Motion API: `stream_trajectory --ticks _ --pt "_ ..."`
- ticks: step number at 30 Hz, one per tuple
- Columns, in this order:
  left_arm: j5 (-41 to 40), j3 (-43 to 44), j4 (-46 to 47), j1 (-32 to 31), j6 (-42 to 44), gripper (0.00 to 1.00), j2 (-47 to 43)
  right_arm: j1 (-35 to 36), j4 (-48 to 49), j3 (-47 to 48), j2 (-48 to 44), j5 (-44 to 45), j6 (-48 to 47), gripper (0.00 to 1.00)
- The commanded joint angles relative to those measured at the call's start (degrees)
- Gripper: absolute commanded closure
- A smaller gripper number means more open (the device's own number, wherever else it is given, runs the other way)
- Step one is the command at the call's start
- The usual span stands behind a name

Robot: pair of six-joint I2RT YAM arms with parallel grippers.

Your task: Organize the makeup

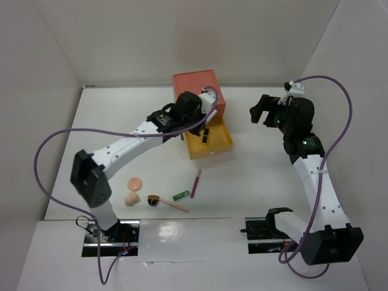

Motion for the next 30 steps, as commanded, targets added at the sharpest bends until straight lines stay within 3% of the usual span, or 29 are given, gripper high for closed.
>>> stream_trajectory --ticks 1,4,5,6,7,13,16,17,21,23,27,28,30 --pt "0.55 6.28 -2.3 -0.41 2.6 0.97 6.98 -0.37 0.86 -0.37 0.21 -0.55 0.69 0.0" --pt "0.01 9.98 -3.99 -0.41 2.6 0.95 10.77 -0.37 0.24 -0.37 0.74 -1.25 0.17 0.0" --pt "0.01 9.98 -4.51 -0.93 2.6 0.87 10.78 -0.89 0.24 -0.37 0.74 -1.78 0.16 0.0" --pt "0.53 10.59 -4.51 -0.94 2.6 0.6 10.78 -0.9 0.24 -0.37 0.74 -1.79 0.16 0.0" --pt "0.54 10.6 -4.51 -0.94 2.6 0.53 10.78 -0.9 -0.28 -0.37 0.74 -2.74 -0.8 0.0" --pt "3.25 10.6 -4.51 -1.47 2.6 0.26 7.62 2.52 -4.4 2.35 0.74 -3.38 -3.53 0.0" --pt "4.75 9.2 -4.51 -1.47 2.6 0.2 4.29 8.75 -8.69 5.24 1.26 -0.91 -5.63 0.0" --pt "4.76 8.32 -3.91 -1.47 2.07 0.0 2.97 10.77 -10.37 6.13 1.27 -0.04 -6.16 0.0" --pt "0.21 -0.63 -3.37 -1.47 -2.66 0.0 -7.39 29.74 -17.32 7.37 3.28 5.93 -6.96 0.01" --pt "-7.67 -8.07 -3.37 -1.47 -9.68 0.0 -15.79 36.07 -18.91 5.63 3.99 11.21 -4.07 0.02" --pt "-18.4 -19.53 -12.75 -1.47 -25.32 0.0 -28.05 51.09 -18.92 0.62 7.42 16.3 5.31 0.06" --pt "-19.66 -23.2 -18.17 -1.47 -32.05 0.0 -29.98 53.05 -18.31 -0.62 8.55 19.02 7.0 0.06" --pt "-21.59 -26.74 -22.95 -1.47 -37.54 0.0 -35.35 57.35 -16.11 -4.12 9.96 22.11 13.3 0.08"
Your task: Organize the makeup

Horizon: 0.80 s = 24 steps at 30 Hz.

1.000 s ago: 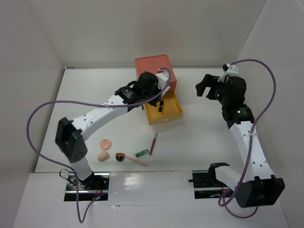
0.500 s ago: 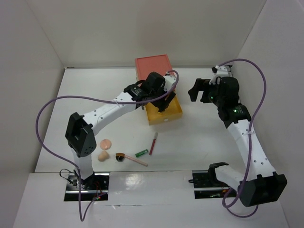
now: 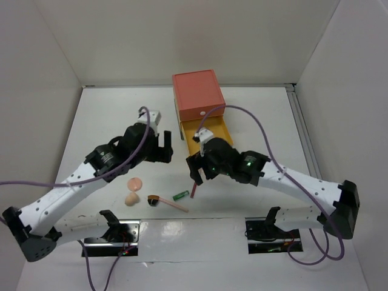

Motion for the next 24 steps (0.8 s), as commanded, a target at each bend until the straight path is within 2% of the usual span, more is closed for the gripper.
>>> stream_trajectory --ticks 1,4,7,10,11,14,17,19,24 --pt "-8.78 -6.53 -15.56 -0.02 -20.69 0.0 -4.8 5.76 -0.31 -5.04 3.1 12.11 12.52 0.1" --pt "-10.01 -11.11 -21.4 -0.02 -28.89 0.0 -10.51 9.72 4.26 -9.17 6.26 17.31 23.07 0.19" --pt "-9.4 -14.45 -22.38 -0.02 -30.5 0.0 -16.04 11.75 8.31 -12.16 9.78 20.56 30.99 0.26" --pt "-8.17 -16.13 -22.38 -0.02 -30.5 0.0 -19.13 13.33 10.68 -12.17 15.32 24.34 33.55 0.28" --pt "-8.17 -16.74 -22.38 -0.02 -29.98 0.0 -19.84 13.33 10.69 -11.21 18.03 25.41 34.51 0.32" --pt "-7.11 -16.74 -21.85 -0.02 -29.98 0.0 -20.64 13.86 10.16 -9.36 22.17 29.36 36.54 0.32" --pt "-6.41 -16.74 -21.32 -0.02 -29.27 0.0 -21.16 13.86 12.7 -8.83 24.9 30.07 37.07 0.32" --pt "-6.41 -16.74 -21.32 -0.02 -28.75 0.0 -21.16 13.86 12.71 -8.3 27.54 30.08 38.2 0.36" --pt "-6.41 -16.74 -20.71 -0.02 -27.61 0.0 -20.64 13.86 13.24 -7.77 30.36 30.18 39.44 0.36"
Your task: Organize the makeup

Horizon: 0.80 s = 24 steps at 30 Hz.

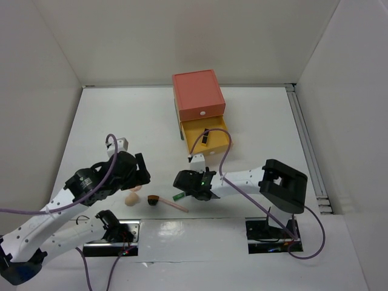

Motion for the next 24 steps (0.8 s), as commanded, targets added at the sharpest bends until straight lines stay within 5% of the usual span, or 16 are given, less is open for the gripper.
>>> stream_trajectory --ticks 1,4,7,11,17,24 --pt "0.17 -0.06 0.82 -0.02 1.12 0.0 0.32 0.42 2.76 1.63 1.42 2.59 2.83 0.36" --pt "0.17 -0.06 0.82 -0.02 1.12 0.0 0.33 -0.2 2.77 1.1 1.95 1.98 3.63 0.51" --pt "0.17 0.46 1.35 -0.02 1.64 0.01 0.85 -0.2 3.3 -0.04 1.95 1.36 4.85 0.78" --pt "-0.36 0.99 1.35 -0.02 2.7 0.01 0.86 0.59 0.15 -0.04 -0.06 0.83 5.47 0.93" --pt "-0.27 2.04 1.88 -0.02 4.02 0.0 2.0 4.54 -8.55 -0.04 -5.5 -2.68 3.98 1.0" --pt "0.78 1.52 3.55 -0.02 4.63 0.0 3.05 8.95 -7.52 2.77 -17.81 -8.58 -17.62 1.0"
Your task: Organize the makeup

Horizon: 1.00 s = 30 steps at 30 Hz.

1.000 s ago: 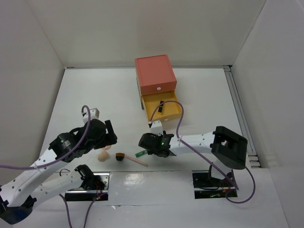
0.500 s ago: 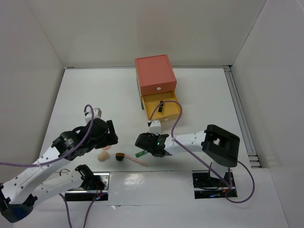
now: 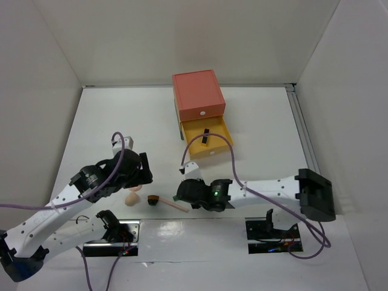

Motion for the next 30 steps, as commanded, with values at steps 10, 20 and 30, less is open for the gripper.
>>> stream_trajectory --ticks 10,20,30 --pt "2.17 0.33 4.56 -0.02 -0.67 0.0 3.51 -25.04 7.98 12.59 -12.06 -21.74 -49.85 1.0" --pt "7.26 -0.28 8.78 -0.02 1.62 0.0 5.55 -46.51 -4.74 27.86 1.37 -48.84 -85.03 1.0" --pt "9.81 -1.6 8.79 -0.02 -1.36 0.0 6.08 -48.89 -4.68 28.07 7.89 -40.41 -84.79 0.55"
